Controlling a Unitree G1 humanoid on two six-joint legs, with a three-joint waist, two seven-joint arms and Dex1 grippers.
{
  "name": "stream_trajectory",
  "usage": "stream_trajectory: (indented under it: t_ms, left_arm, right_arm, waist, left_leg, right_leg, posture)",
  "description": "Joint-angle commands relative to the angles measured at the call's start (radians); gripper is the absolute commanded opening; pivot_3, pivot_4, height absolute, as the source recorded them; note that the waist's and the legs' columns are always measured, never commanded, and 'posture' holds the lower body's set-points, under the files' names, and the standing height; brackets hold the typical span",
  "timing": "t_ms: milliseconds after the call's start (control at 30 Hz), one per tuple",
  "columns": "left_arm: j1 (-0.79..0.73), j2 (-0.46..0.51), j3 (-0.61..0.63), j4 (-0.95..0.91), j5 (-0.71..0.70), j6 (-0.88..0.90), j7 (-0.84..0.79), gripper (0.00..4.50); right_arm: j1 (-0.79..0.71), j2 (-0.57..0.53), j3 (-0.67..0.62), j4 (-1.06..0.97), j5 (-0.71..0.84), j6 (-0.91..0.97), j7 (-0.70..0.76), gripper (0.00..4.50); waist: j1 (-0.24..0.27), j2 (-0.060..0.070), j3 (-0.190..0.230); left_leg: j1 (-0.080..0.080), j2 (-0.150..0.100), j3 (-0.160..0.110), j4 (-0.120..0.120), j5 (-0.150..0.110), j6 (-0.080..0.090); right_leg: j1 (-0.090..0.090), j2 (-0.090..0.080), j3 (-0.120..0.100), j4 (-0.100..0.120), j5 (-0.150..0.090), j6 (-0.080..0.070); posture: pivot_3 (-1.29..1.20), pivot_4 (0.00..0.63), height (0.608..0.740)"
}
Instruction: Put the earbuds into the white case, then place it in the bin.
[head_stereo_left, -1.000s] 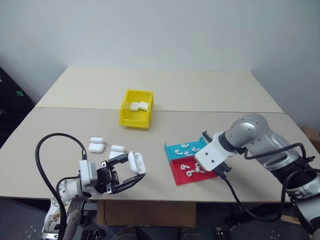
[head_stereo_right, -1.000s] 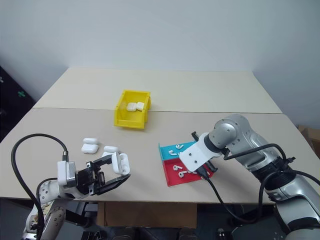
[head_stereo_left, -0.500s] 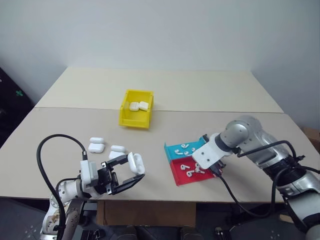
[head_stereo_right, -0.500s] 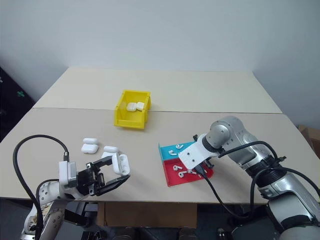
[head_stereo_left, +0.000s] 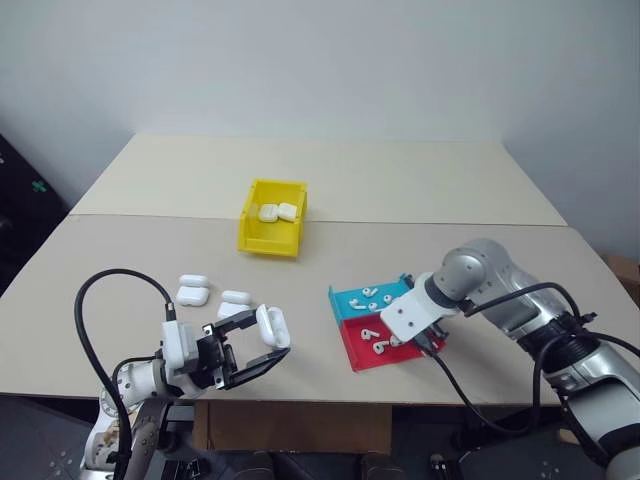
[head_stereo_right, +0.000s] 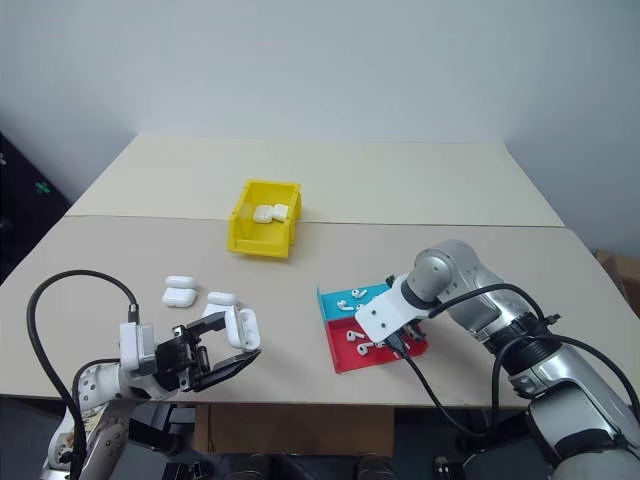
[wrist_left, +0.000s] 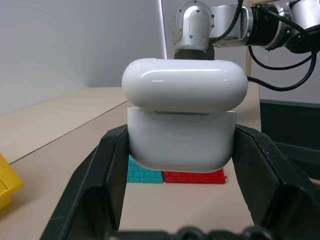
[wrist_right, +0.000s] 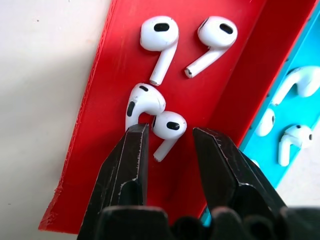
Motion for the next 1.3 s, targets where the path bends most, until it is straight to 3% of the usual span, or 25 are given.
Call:
stream_trajectory:
  t_ms: [33, 367, 533, 867, 1033, 1167, 1300]
  left_arm:
    - [0.001, -0.001, -0.001, -0.043, -0.004, -0.017, 0.008, 2.78]
    - [0.001, 0.000, 0.000, -0.043, -0.001, -0.019, 0.012, 2.78]
    - [0.002, 0.003, 0.001, -0.044, -0.004, -0.015, 0.011, 2.78]
    - [-0.009, 0.001, 0.001, -0.038, -0.009, -0.014, 0.009, 2.78]
    - [-0.043, -0.010, 0.013, -0.069, -0.055, 0.022, 0.043, 2.78]
    - [-0.069, -0.012, 0.017, -0.123, -0.141, 0.090, 0.061, 2.78]
    - [-0.096, -0.008, 0.013, -0.135, -0.217, 0.152, 0.040, 2.78]
  right_arm:
    - [-0.009, -0.001, -0.007, -0.002, -0.003, -0.008, 0.002, 1.77]
    - [-0.006, 0.001, -0.004, 0.007, -0.014, -0.025, -0.003, 1.77]
    - [-0.001, -0.003, -0.009, 0.002, -0.015, -0.018, -0.002, 0.67]
    - [0.002, -0.029, -0.043, -0.050, 0.010, 0.002, 0.011, 0.65]
    - [-0.037, -0.081, -0.167, -0.127, 0.119, 0.086, 0.021, 0.65]
    - [-0.030, -0.121, -0.353, -0.221, 0.355, 0.238, 0.038, 0.65]
    - [0.018, -0.013, -0.586, -0.265, 0.645, 0.343, -0.100, 0.65]
  waist:
    - [0.001, 0.000, 0.000]
    - [0.001, 0.000, 0.000]
    - [0.001, 0.000, 0.000]
    - [0.001, 0.000, 0.000]
    - [0.002, 0.000, 0.000]
    - [0.004, 0.000, 0.000]
    - [-0.001, 0.000, 0.000]
  left_leg:
    - [0.000, 0.000, 0.000, 0.000, 0.000, 0.000]
    - [0.000, 0.000, 0.000, 0.000, 0.000, 0.000]
    - [0.000, 0.000, 0.000, 0.000, 0.000, 0.000]
    - [0.000, 0.000, 0.000, 0.000, 0.000, 0.000]
    - [-0.001, 0.000, 0.000, 0.000, 0.000, 0.000]
    - [-0.001, 0.000, 0.000, 0.000, 0.000, 0.000]
    - [0.000, 0.000, -0.001, 0.000, 0.000, 0.000]
  right_leg:
    - [0.000, 0.000, 0.000, 0.000, 0.000, 0.000]
    - [0.000, 0.000, 0.000, 0.000, 0.000, 0.000]
    - [0.000, 0.000, 0.000, 0.000, 0.000, 0.000]
    - [0.000, 0.000, 0.000, 0.000, 0.000, 0.000]
    - [0.000, 0.000, 0.000, 0.000, 0.000, 0.000]
    - [0.000, 0.000, 0.000, 0.000, 0.000, 0.000]
    - [0.001, 0.000, -0.001, -0.001, 0.000, 0.000]
  posture:
    - [0.00, 0.150, 0.740]
    - [0.00, 0.150, 0.740]
    - [0.00, 0.150, 0.740]
    - [0.00, 0.150, 0.740]
    - [0.00, 0.150, 0.740]
    - [0.00, 0.150, 0.740]
    - [0.00, 0.150, 0.740]
